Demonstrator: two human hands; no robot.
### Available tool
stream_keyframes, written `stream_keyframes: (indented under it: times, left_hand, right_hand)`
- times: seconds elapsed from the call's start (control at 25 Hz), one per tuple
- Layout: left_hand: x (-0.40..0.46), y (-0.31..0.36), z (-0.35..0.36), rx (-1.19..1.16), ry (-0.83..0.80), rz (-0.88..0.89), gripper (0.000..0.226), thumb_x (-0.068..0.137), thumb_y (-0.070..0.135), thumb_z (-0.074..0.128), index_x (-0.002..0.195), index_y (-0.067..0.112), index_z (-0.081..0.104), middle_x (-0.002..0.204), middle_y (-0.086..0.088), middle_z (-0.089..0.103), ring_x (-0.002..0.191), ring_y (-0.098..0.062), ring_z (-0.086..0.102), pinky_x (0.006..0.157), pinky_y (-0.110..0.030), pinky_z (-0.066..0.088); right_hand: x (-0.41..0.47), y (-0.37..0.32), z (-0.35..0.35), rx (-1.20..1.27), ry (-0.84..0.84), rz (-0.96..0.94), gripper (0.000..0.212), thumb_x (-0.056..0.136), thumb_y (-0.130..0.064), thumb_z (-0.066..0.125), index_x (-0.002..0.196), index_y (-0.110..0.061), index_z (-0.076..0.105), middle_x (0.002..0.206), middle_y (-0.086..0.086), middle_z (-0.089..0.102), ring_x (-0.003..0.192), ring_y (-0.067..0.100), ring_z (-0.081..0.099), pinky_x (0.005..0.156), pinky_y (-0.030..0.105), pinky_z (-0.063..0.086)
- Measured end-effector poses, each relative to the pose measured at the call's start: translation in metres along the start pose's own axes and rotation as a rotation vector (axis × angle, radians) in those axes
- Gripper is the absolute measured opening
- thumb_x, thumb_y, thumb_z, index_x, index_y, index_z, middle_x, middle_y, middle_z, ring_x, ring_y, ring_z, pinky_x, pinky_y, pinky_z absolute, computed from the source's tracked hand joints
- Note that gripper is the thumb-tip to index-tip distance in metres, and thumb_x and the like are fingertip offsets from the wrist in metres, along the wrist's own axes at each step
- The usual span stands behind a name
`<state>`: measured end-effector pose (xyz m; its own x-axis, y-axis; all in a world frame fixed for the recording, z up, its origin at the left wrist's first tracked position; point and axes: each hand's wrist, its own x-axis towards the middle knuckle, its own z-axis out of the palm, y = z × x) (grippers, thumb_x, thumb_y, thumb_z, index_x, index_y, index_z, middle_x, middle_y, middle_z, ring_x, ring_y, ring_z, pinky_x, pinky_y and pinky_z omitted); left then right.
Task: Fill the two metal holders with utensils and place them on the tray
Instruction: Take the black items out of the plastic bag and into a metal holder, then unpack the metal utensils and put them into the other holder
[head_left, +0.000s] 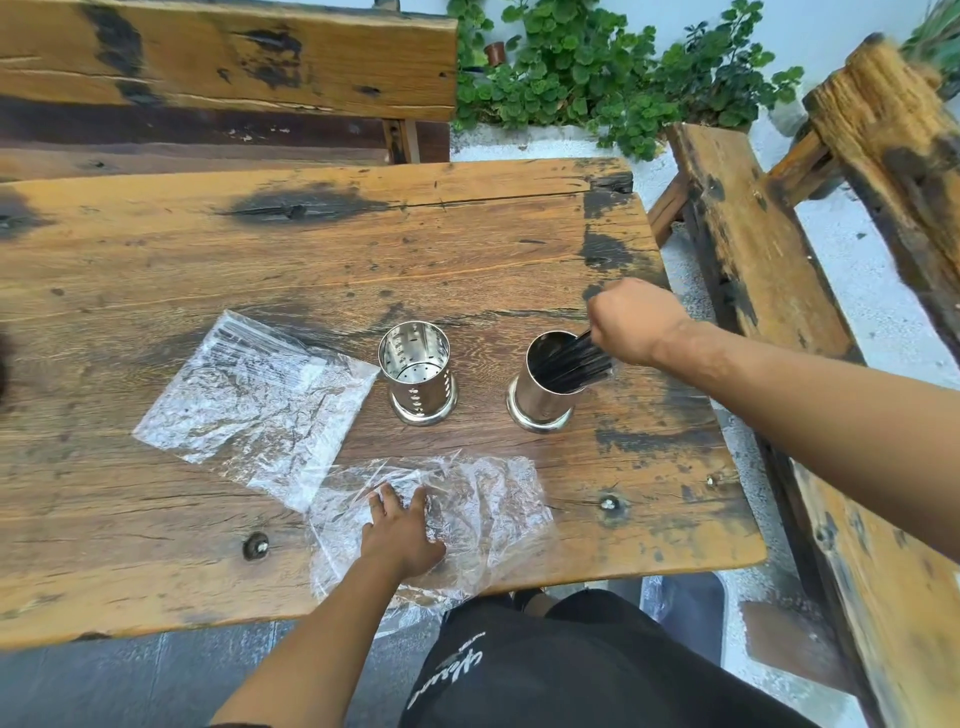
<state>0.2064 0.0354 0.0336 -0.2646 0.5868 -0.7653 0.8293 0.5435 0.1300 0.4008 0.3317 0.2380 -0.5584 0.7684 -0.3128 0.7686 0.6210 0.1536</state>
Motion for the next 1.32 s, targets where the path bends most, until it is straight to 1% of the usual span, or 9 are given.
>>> stream_keyframes:
  times: [0.2, 0.44, 0.56, 0.64, 0.76, 0.96, 1.12, 1.2, 1.32]
  left_hand:
    - [0.0, -0.006, -0.002, -0.02, -0.008, 0.012, 0.102, 0.087, 0.045, 0.066, 0.164, 0.032, 0.0, 0.169, -0.021, -0.017, 0.157, -0.044, -0.01, 0.121, -0.058, 0.026]
    - [0.001, -0.007, -0.003, -0.04, -0.012, 0.007, 0.102, 0.086, 0.043, 0.068, 0.163, 0.037, 0.0, 0.169, -0.018, -0.017, 0.157, -0.041, -0.011, 0.12, -0.057, 0.028]
    - [0.001, -0.006, -0.003, -0.042, -0.011, 0.004, 0.103, 0.086, 0.041, 0.069, 0.163, 0.036, 0.001, 0.169, -0.018, -0.017, 0.157, -0.042, -0.011, 0.12, -0.057, 0.029]
    - [0.002, -0.005, -0.003, -0.033, -0.009, 0.001, 0.103, 0.085, 0.04, 0.07, 0.163, 0.036, 0.001, 0.169, -0.019, -0.017, 0.157, -0.042, -0.01, 0.12, -0.057, 0.029]
    - [0.0, -0.003, -0.001, 0.0, 0.004, -0.01, 0.104, 0.086, 0.038, 0.07, 0.163, 0.033, 0.0, 0.169, -0.02, -0.016, 0.157, -0.043, -0.01, 0.12, -0.057, 0.029]
    - [-0.003, 0.004, 0.004, -0.016, 0.052, -0.051, 0.103, 0.087, 0.037, 0.073, 0.163, 0.033, 0.004, 0.17, -0.017, -0.011, 0.158, -0.039, -0.008, 0.12, -0.054, 0.032]
    - [-0.016, 0.012, 0.015, -0.05, 0.082, -0.124, 0.097, 0.091, 0.038, 0.069, 0.163, 0.03, 0.005, 0.17, -0.017, -0.008, 0.158, -0.039, -0.006, 0.122, -0.052, 0.031]
    - [-0.025, 0.016, 0.023, -0.097, 0.104, -0.171, 0.091, 0.094, 0.044, 0.061, 0.164, 0.027, 0.005, 0.17, -0.019, -0.006, 0.158, -0.041, -0.006, 0.122, -0.052, 0.031]
    - [-0.043, 0.016, 0.036, -0.197, 0.16, -0.239, 0.085, 0.095, 0.051, 0.053, 0.164, 0.025, 0.009, 0.169, -0.021, -0.002, 0.157, -0.041, -0.006, 0.123, -0.051, 0.029]
  right_hand:
    - [0.027, -0.031, 0.021, -0.139, -0.014, -0.059, 0.016, 0.091, -0.017, 0.06, 0.093, -0.018, 0.076, 0.095, 0.01, 0.073, 0.102, 0.031, 0.058, 0.091, 0.038, 0.04]
    - [0.036, -0.044, 0.038, -0.142, -0.034, -0.058, 0.013, 0.091, -0.021, 0.062, 0.088, -0.019, 0.075, 0.077, 0.002, 0.059, 0.082, 0.025, 0.043, 0.088, 0.039, 0.034]
    - [0.036, -0.035, 0.039, -0.112, -0.045, -0.075, 0.025, 0.092, -0.045, 0.062, 0.097, -0.023, 0.074, 0.097, 0.002, 0.07, 0.096, 0.026, 0.054, 0.095, 0.042, 0.034]
    - [0.032, -0.026, 0.037, -0.135, -0.041, -0.079, 0.047, 0.09, -0.061, 0.056, 0.115, -0.023, 0.068, 0.118, 0.007, 0.066, 0.115, 0.029, 0.054, 0.1, 0.046, 0.034]
    - [0.023, -0.014, 0.037, -0.124, -0.11, -0.048, 0.067, 0.089, -0.067, 0.049, 0.135, -0.018, 0.054, 0.134, 0.012, 0.056, 0.126, 0.033, 0.051, 0.104, 0.048, 0.04]
    - [0.016, -0.005, 0.053, 0.022, -0.141, -0.058, 0.063, 0.095, -0.064, 0.042, 0.134, -0.015, 0.053, 0.132, 0.012, 0.058, 0.125, 0.033, 0.052, 0.104, 0.048, 0.044]
    - [0.008, -0.013, 0.049, 0.066, 0.271, -0.112, 0.046, 0.094, -0.048, 0.052, 0.116, -0.009, 0.066, 0.113, 0.015, 0.065, 0.113, 0.033, 0.057, 0.115, 0.051, 0.033]
    - [-0.004, -0.031, 0.045, 0.265, 0.39, -0.231, 0.035, 0.092, -0.034, 0.056, 0.113, -0.009, 0.068, 0.111, 0.012, 0.063, 0.11, 0.028, 0.056, 0.111, 0.047, 0.04]
    - [-0.029, -0.081, 0.054, 0.475, 0.24, -0.514, 0.032, 0.091, -0.031, 0.052, 0.115, -0.016, 0.067, 0.112, 0.001, 0.058, 0.108, 0.017, 0.052, 0.1, 0.034, 0.048]
